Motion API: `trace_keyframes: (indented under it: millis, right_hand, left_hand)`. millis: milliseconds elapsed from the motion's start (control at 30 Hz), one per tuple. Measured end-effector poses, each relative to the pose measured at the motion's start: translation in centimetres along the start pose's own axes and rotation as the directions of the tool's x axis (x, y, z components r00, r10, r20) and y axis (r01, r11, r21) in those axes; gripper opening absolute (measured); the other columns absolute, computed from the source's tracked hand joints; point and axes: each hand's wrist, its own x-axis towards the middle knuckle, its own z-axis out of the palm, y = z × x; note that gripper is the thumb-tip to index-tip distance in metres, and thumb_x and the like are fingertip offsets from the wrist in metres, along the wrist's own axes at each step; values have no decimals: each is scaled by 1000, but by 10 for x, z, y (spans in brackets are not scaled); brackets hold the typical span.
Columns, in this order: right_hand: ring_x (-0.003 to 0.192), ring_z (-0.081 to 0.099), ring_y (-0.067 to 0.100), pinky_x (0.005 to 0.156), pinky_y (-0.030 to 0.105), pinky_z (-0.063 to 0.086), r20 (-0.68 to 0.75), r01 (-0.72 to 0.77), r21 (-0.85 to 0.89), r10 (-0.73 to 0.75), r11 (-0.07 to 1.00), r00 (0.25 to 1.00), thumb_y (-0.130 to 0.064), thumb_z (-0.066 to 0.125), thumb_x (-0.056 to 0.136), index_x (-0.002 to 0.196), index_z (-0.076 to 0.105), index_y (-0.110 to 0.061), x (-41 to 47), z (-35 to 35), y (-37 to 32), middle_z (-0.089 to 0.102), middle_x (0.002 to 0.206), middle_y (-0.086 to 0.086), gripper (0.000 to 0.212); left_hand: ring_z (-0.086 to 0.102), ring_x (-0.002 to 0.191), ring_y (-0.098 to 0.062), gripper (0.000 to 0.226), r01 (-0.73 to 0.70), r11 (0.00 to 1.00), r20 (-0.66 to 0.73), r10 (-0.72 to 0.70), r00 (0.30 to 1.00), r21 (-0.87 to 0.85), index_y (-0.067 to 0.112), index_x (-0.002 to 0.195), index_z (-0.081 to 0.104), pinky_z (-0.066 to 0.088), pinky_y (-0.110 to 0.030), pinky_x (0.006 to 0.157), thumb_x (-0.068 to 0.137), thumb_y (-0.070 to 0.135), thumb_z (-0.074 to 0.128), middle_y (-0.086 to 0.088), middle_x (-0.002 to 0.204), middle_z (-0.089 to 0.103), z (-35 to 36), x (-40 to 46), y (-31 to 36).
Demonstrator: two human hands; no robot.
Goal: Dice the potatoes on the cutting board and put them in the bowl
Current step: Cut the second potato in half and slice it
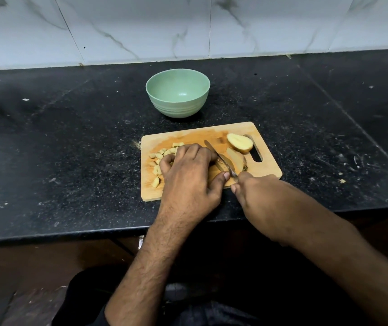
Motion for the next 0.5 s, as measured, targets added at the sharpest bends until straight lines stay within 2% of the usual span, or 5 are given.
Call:
trace_keyframes:
  millis: [167, 267, 367, 433, 500]
  right_hand:
    - [71, 54, 9, 63, 32, 45, 61, 30, 14, -31, 999, 998, -47, 25, 106, 91, 37, -29, -30, 0, 15, 54, 80, -4, 27]
    - [58, 54, 5, 54, 21, 37, 86, 29, 38, -32, 999, 996, -49, 25, 106, 88, 38, -32, -48, -1, 21, 57, 73, -4, 27]
    - [49, 55, 4, 50, 19, 36, 104, 13, 48, -18, 999, 994, -49, 25, 105, 85, 37, -31, -60, -2, 27, 56, 70, -2, 29]
    - [51, 54, -14, 47, 18, 34, 104, 1, 58, -8, 998, 995, -49, 25, 105, 84, 36, -31, -65, -2, 30, 56, 70, -1, 31]
    - [50, 49, -22, 43, 17, 35, 104, -19, 82, 10, 996, 994, -49, 25, 105, 83, 37, -30, -69, -4, 32, 56, 69, 0, 31]
  left_hand:
    - [40, 117, -8, 34, 10, 1000, 9, -10, 1000, 0, 30, 109, 55, 24, -40, 100, 86, 54, 60, 18, 110, 52, -1, 1, -1]
    - [39, 117, -8, 33, 15, 1000, 4, -15, 1000, -8, 30, 107, 55, 23, -40, 99, 85, 54, 60, 18, 109, 52, 0, 1, -3]
    - [40, 117, -8, 34, 18, 1000, 9, -17, 1000, -14, 30, 108, 55, 24, -41, 99, 85, 55, 60, 18, 110, 53, 0, 1, -2]
    - [41, 118, -9, 35, 17, 1000, 13, -16, 1000, -18, 29, 109, 55, 24, -42, 100, 86, 54, 60, 18, 111, 53, 0, 1, 0]
    - [42, 119, -9, 38, 12, 1000, 23, -12, 1000, -4, 29, 114, 54, 24, -42, 101, 87, 54, 59, 17, 115, 54, 0, 1, 2]
